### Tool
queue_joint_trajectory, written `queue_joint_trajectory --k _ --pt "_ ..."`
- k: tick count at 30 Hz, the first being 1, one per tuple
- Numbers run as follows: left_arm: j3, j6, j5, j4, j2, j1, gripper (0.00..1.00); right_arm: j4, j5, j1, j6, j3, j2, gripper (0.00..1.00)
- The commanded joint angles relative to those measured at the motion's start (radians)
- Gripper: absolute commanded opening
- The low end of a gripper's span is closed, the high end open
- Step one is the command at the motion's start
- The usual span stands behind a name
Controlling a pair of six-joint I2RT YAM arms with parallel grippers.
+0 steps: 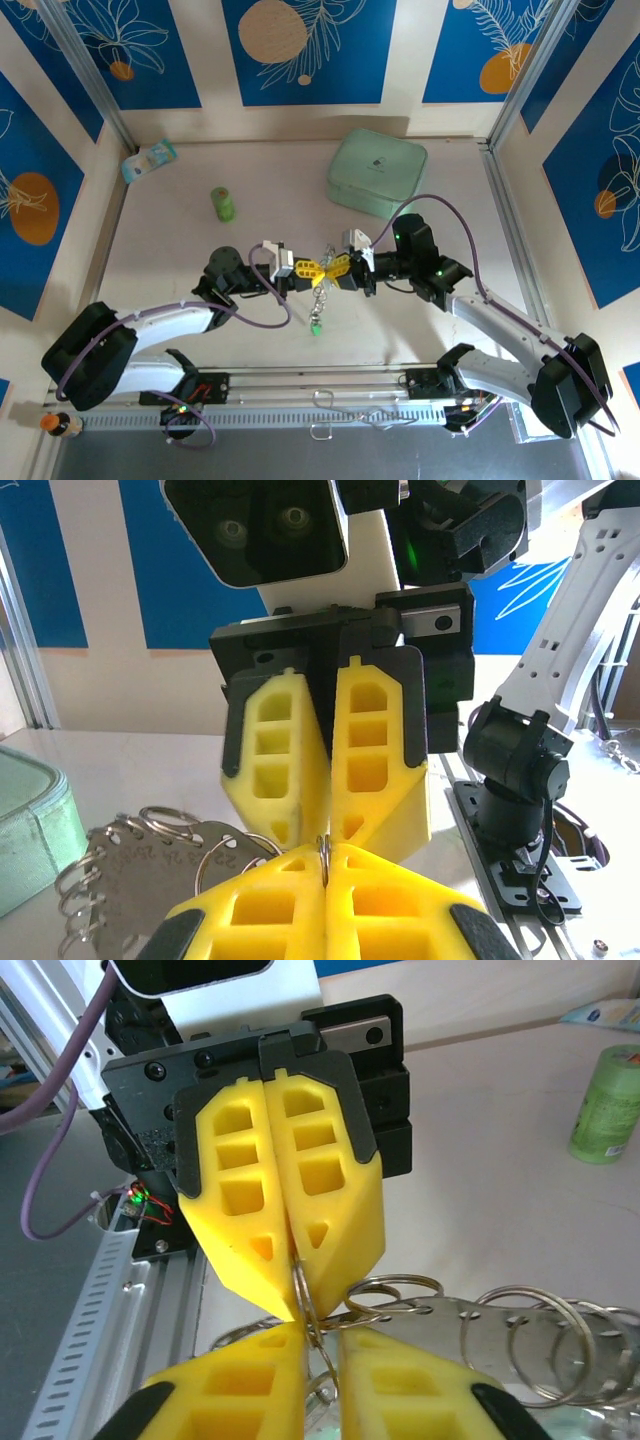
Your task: Put the keys on the keyring
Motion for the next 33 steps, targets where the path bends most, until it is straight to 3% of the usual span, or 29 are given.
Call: queue_joint_trajectory --k 1,4,7,9,15,21,23,26,31,33 --pt "0.014 -0.012 0.025 0.076 0.011 -0.008 0.0 0.044 -0.037 0.017 0.004 0.017 0.017 0.03" --pt "0.011 -0.019 0.002 0.082 0.022 -0.007 0.0 0.067 -0.031 0.016 0.005 0.008 0.007 0.0" --pt "0.013 0.031 -0.019 -0.006 0.001 -0.006 0.08 0.004 0.001 0.016 -0.036 0.021 -0.003 0.0" --pt "0.029 0.088 -0.026 -0.133 -0.03 -0.007 0.14 -0.086 0.023 0.016 -0.086 0.05 -0.002 0.0" --pt "0.143 0.337 -0.03 -0.666 -0.11 -0.01 0.16 -0.363 0.113 0.056 -0.258 0.179 0.059 0.0" --pt "0.242 0.487 -0.038 -0.947 -0.114 -0.01 0.11 -0.506 0.197 0.109 -0.352 0.283 0.125 0.0" --pt "0.26 0.511 -0.039 -0.992 -0.115 -0.01 0.09 -0.55 0.226 0.128 -0.379 0.314 0.142 0.0" --pt "0.279 0.522 -0.028 -1.023 -0.112 -0.009 0.0 -0.574 0.224 0.143 -0.392 0.35 0.153 0.0" --pt "0.257 0.483 -0.008 -0.952 -0.129 -0.01 0.0 -0.514 0.206 0.14 -0.343 0.33 0.134 0.0" --pt "0.22 0.429 -0.016 -0.854 -0.145 -0.01 0.0 -0.452 0.184 0.115 -0.293 0.284 0.107 0.18"
